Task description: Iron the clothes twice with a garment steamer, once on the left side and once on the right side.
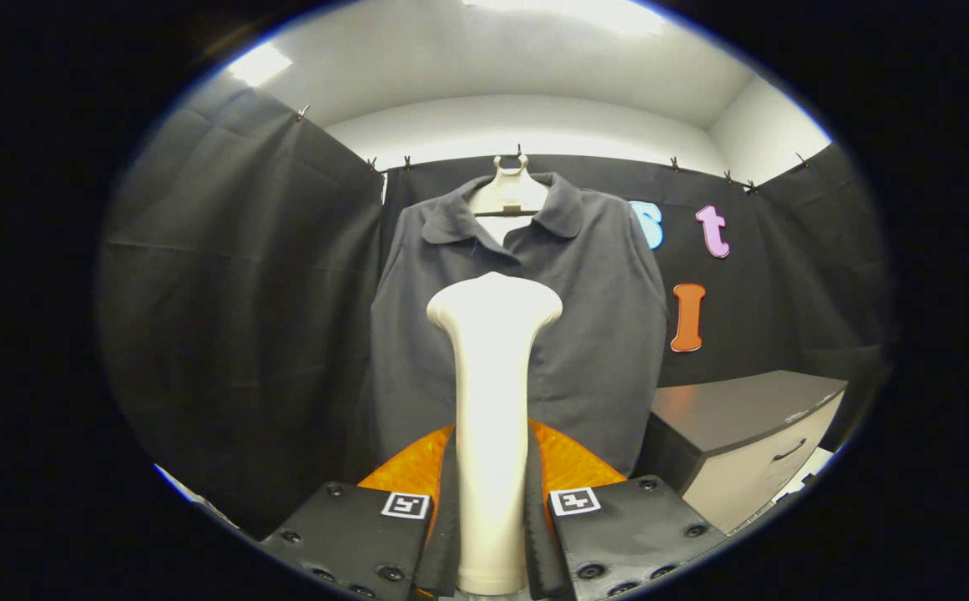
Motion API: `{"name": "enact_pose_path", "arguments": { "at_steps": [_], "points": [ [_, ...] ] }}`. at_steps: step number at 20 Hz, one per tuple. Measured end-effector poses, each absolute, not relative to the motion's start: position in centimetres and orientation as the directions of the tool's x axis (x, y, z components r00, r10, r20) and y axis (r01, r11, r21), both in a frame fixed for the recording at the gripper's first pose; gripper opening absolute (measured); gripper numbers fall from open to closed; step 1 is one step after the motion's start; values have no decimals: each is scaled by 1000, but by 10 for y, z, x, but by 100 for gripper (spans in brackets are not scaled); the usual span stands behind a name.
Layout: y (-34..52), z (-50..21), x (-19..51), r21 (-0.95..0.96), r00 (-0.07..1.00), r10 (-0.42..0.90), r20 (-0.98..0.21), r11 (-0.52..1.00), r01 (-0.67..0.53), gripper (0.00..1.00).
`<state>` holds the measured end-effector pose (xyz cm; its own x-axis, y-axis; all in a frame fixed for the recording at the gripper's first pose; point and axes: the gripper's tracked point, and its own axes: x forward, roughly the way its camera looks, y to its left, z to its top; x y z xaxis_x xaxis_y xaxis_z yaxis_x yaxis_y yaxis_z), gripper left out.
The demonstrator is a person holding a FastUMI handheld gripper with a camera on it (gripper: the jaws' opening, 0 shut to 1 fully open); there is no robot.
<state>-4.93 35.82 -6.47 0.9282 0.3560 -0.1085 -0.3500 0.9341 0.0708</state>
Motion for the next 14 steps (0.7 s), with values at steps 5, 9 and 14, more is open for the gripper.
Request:
{"name": "enact_pose_path", "arguments": {
  "at_steps": [5, 9, 14],
  "points": [
    [313, -29, -49, 36, 955, 291, -53, 956, -290, 39],
    [301, -23, -41, 46, 963, 266, -40, 963, -264, 39],
    [289, -21, -38, 67, 972, 235, -32, 970, -232, 39]
  ]
}}
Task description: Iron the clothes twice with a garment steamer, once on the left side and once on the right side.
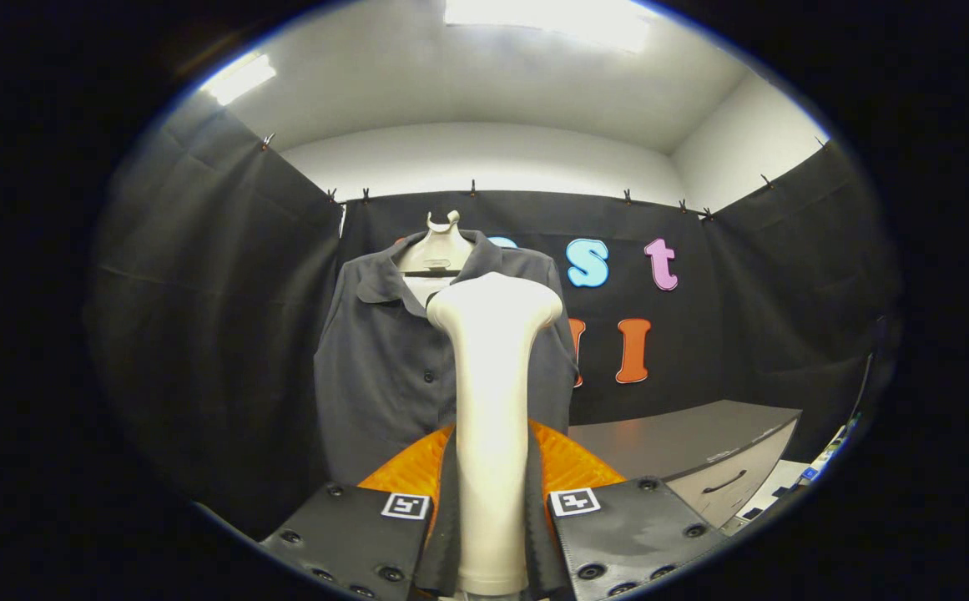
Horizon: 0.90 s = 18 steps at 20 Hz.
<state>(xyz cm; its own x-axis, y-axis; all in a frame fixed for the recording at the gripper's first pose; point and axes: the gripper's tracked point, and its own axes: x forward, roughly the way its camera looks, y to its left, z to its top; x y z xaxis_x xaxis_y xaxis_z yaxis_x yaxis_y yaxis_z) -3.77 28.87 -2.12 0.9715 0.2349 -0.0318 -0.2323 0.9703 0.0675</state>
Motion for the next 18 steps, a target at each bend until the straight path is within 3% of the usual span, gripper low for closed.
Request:
{"name": "enact_pose_path", "arguments": {
  "at_steps": [18],
  "points": [
    [306, -25, -43, 91, 966, 257, -25, 963, -254, 39]
  ]
}}
